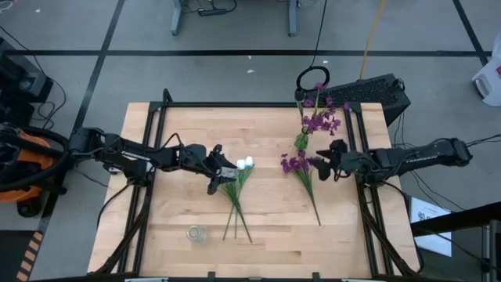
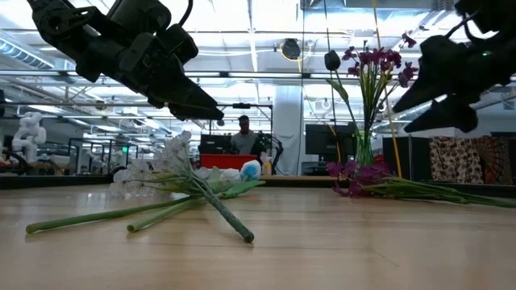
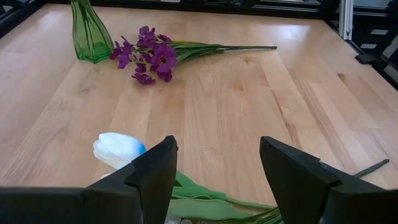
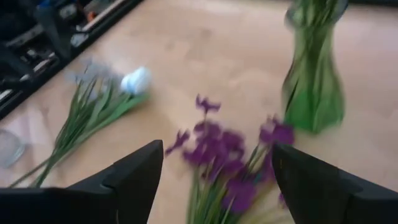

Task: Sort flowers into vase by color
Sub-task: Put the violet flower into the green vase

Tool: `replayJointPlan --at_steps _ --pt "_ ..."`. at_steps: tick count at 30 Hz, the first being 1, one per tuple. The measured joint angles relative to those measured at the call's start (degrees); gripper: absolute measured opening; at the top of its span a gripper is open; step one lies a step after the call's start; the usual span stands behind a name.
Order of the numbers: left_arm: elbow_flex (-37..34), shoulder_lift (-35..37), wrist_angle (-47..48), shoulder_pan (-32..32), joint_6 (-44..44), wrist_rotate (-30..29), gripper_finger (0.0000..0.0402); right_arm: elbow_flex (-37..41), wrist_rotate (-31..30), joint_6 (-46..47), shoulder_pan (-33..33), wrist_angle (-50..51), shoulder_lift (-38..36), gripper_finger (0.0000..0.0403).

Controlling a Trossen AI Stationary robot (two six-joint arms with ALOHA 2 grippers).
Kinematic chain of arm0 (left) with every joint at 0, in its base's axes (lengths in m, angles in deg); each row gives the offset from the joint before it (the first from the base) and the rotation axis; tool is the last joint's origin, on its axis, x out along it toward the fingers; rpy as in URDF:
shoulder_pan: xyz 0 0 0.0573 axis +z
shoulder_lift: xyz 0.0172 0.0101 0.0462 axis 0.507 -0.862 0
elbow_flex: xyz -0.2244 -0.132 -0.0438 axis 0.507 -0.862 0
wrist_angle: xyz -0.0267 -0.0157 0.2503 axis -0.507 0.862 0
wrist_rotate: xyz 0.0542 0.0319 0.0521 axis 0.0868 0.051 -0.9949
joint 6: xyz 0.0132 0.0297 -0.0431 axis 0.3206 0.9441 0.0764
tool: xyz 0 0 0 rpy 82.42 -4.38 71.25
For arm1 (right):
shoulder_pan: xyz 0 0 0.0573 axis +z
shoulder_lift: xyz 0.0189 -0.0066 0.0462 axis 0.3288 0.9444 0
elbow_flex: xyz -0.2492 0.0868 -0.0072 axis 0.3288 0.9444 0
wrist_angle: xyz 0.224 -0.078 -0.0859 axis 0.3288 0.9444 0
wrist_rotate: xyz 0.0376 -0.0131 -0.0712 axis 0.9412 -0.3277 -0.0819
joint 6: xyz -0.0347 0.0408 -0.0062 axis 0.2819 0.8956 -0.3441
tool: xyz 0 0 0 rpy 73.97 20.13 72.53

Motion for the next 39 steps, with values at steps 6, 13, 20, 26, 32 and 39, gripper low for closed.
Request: replayJointPlan --at_steps 6,13,20,26,32,39 --pt "0.0 0.0 0.0 0.0 0.0 0.0 0.0235 -0.1 -1.5 13.2 10.1 2.7 5.4 0.0290" --pt "0.0 0.0 -0.1 0.0 0.0 0.0 0.0235 -2.2 -2.3 23.5 18.4 1.6 17.0 0.0290" --pt "0.0 0.0 -0.6 0.0 0.0 0.0 0.0235 -13.3 -2.8 28.0 21.2 13.7 30.9 0.0290" --pt "0.0 0.0 -1.6 0.0 0.0 0.0 0.0235 -22.2 1.6 30.3 21.6 21.1 42.3 0.0290" --pt "0.0 0.0 -1.6 0.0 0.0 0.0 0.0235 -26.2 5.4 30.8 20.4 23.1 49.6 0.0290" --pt "0.0 0.0 -1.6 0.0 -0.1 0.0 0.0235 -26.3 1.6 30.2 20.2 23.2 54.7 0.0290"
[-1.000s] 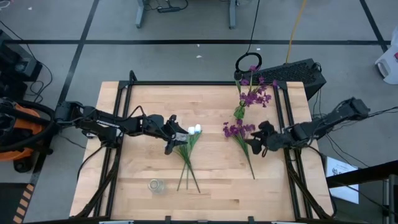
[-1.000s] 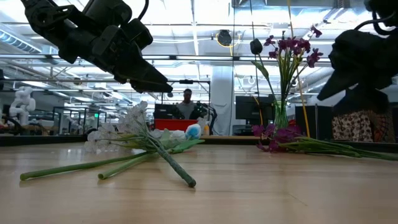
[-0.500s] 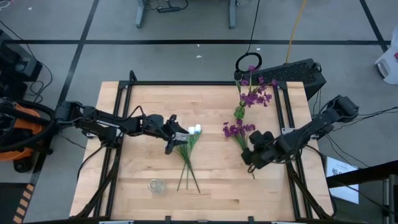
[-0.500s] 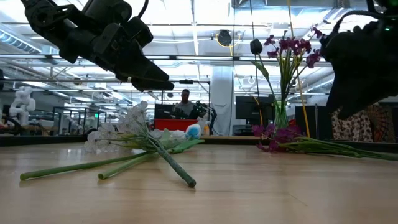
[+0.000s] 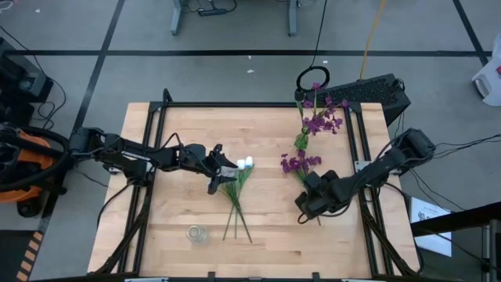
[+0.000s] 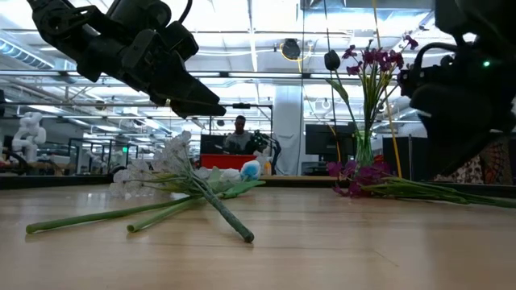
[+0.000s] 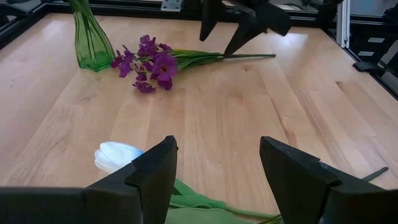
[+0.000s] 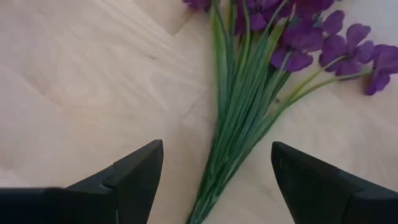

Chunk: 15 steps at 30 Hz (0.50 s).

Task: Sort flowers into vase by color
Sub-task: Put the violet flower into the green vase

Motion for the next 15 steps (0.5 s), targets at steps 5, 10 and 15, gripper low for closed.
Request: replayJointPlan --at_steps 5,10,15 --pt "0.0 0.0 0.0 0.0 0.0 0.0 0.0235 0.1 -1.4 1.8 0.0 -0.4 1.4 0.0290" --pt "0.0 0.0 0.0 0.0 0.0 0.0 0.0235 1.0 -2.7 3.8 0.0 -0.8 1.4 0.0290" --pt "0.0 0.0 0.1 0.0 0.0 0.0 0.0235 3.5 -3.1 3.8 0.0 -4.5 1.4 0.0290"
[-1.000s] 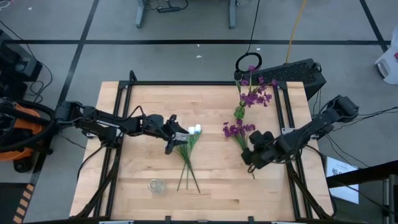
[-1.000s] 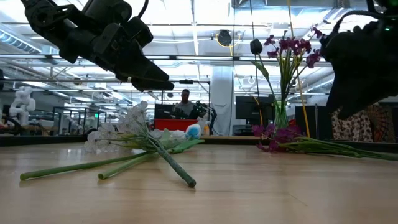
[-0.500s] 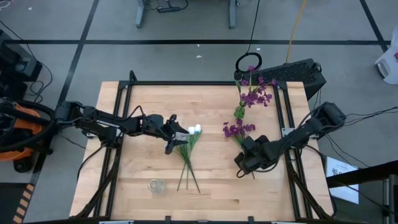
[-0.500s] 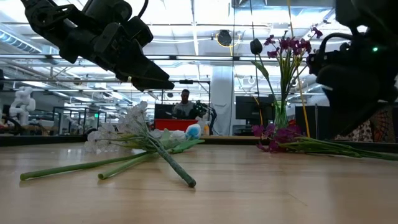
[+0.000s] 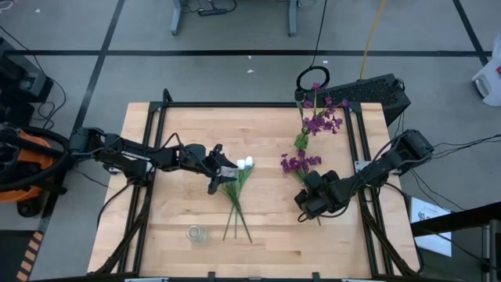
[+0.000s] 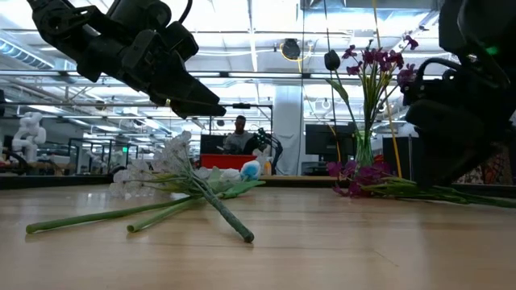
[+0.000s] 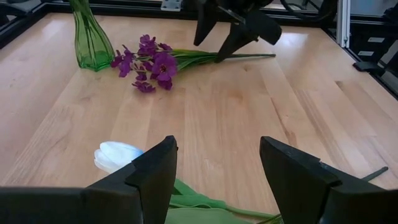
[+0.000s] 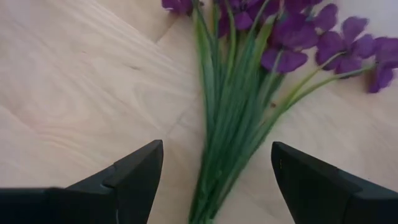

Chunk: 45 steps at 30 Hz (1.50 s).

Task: Sort flowers into vase by color
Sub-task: Put the violet flower into the green vase

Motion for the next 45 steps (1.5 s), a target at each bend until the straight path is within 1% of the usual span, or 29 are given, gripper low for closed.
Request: replayJointPlan --at_steps 5,10,13,20,28,35,45 --pt "0.0 0.0 0.0 0.0 0.0 0.0 0.0235 2.9 -0.6 1.9 0.0 -2.8 0.0 0.0290" --pt "0.0 0.0 0.0 0.0 0.0 0.0 0.0235 5.1 -1.7 3.0 0.1 -5.4 0.0 0.0273" --pt "0.0 0.0 0.0 0.0 0.0 0.0 0.0235 6.0 -3.0 2.9 0.1 -7.4 0.0 0.0254" --pt "0.0 0.0 0.0 0.0 0.0 0.0 0.0235 8.0 -3.5 3.3 0.1 -12.0 -0.1 0.0203" --pt "0.0 0.0 0.0 0.0 0.0 0.0 0.0235 8.2 -4.5 6.4 0.1 -12.8 -0.1 0.0144" --pt "0.0 0.0 0.0 0.0 0.0 0.0 0.0235 8.2 -6.7 6.1 0.1 -16.1 0.0 0.0104" --pt "0.0 0.0 0.0 0.0 0.0 0.0 0.0235 8.2 -7.6 5.4 0.1 -18.4 0.0 0.0051"
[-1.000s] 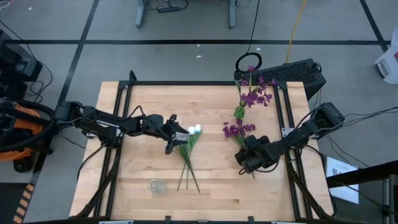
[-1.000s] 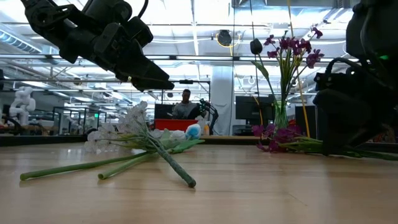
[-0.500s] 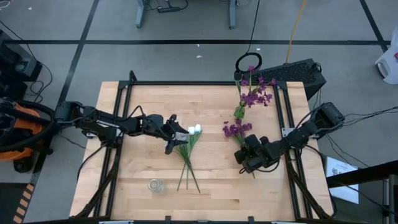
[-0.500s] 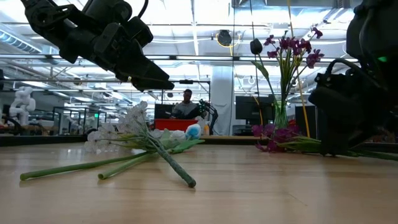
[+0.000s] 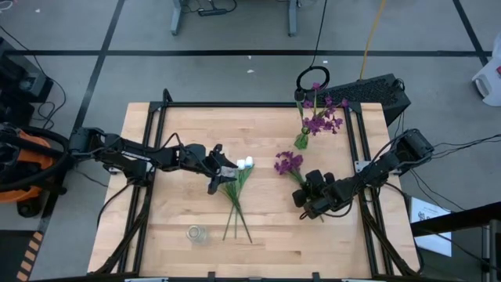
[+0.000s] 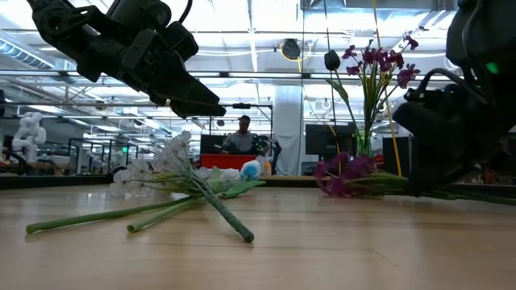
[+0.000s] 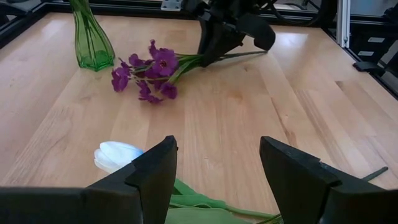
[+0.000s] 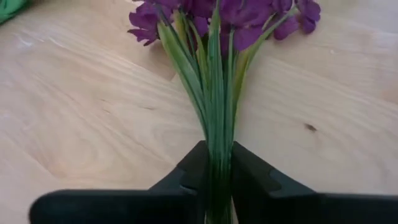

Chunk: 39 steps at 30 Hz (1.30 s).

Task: Sort flowers into vase by color
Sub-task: Put the violet flower into the green vase

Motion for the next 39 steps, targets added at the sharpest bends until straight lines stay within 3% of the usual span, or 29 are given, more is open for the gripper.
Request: replayJointPlan --at_steps 7,20,29,39 --pt "0.0 0.0 0.0 0.0 0.0 0.0 0.0235 0.0 0.0 -0.9 0.0 -0.8 0.0 0.0020" --pt "0.0 0.0 0.0 0.0 -0.2 0.0 0.0235 0.0 -1.4 -6.3 1.3 -10.0 0.0 0.0017" --pt "0.0 0.0 -2.5 0.1 0.1 -2.7 0.0235 0.0 -10.3 -8.7 5.6 -20.3 0.0 0.0016" --pt "0.0 4.6 -1.4 0.1 -1.3 -3.0 0.0235 -0.1 -21.8 -25.4 8.3 -40.0 0.0 0.0016"
